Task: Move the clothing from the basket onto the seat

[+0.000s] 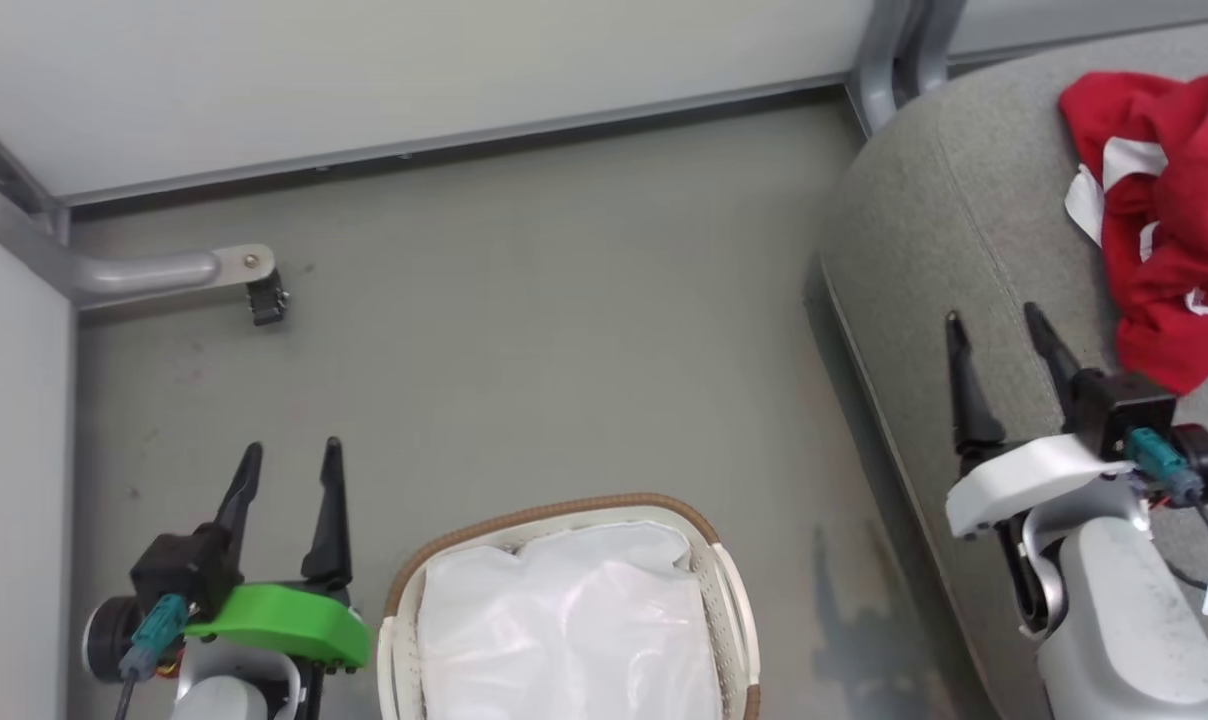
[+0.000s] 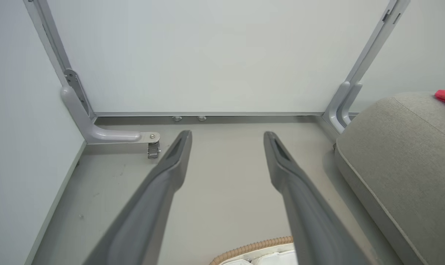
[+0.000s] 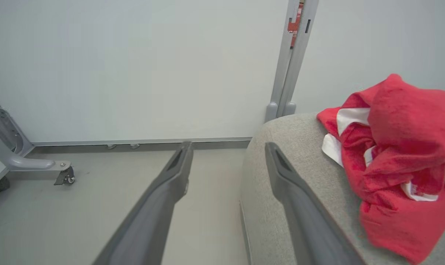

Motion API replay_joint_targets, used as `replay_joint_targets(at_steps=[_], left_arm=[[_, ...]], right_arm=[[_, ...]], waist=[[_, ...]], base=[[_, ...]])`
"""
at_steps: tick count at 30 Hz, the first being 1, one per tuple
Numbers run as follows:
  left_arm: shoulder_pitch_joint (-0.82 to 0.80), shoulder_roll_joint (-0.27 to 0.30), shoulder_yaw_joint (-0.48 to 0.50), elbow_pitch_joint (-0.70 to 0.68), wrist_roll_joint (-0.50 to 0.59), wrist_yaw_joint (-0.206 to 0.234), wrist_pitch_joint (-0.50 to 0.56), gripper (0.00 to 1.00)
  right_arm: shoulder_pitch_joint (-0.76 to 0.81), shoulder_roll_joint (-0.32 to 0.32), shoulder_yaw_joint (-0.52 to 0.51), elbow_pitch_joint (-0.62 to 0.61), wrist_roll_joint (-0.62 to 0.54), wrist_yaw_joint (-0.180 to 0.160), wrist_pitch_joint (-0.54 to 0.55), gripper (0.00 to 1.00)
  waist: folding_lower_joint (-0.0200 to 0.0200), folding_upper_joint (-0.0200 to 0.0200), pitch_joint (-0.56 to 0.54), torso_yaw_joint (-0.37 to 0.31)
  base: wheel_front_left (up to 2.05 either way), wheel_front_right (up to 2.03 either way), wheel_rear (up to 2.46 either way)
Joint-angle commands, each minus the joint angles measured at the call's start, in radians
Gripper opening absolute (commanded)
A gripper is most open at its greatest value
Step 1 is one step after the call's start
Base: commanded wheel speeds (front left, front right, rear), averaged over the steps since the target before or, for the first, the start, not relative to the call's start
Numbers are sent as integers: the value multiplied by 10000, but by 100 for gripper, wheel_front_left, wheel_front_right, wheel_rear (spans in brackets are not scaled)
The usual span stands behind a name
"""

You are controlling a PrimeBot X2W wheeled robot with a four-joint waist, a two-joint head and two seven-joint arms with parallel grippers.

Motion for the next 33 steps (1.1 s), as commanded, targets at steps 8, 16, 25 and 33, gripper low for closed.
replay_joint_targets(at_steps=[8, 16, 25, 33], left_arm=[[757, -389, 997, -114, 493, -31, 6, 100], [1431, -481, 1008, 135, 101, -31, 6, 100], [1538, -535, 953, 440, -143, 2, 12, 0], [1389, -530, 1078, 303, -1570, 0, 432, 0]], right_arm=[[889, 8, 925, 19, 561, -11, -20, 100], [1539, 13, 1211, 376, 784, -11, -20, 100], [1859, 109, 1177, 703, 807, 0, 33, 0], [1847, 100, 951, 540, 2390, -1, 507, 0]], waist=[[1, 0, -1057, 959], [1, 0, -1573, 1081], [1, 0, -1727, 1053], [1, 0, -1752, 1083]], base=[[0, 0, 0], [0, 0, 0], [0, 0, 0], [0, 0, 0]])
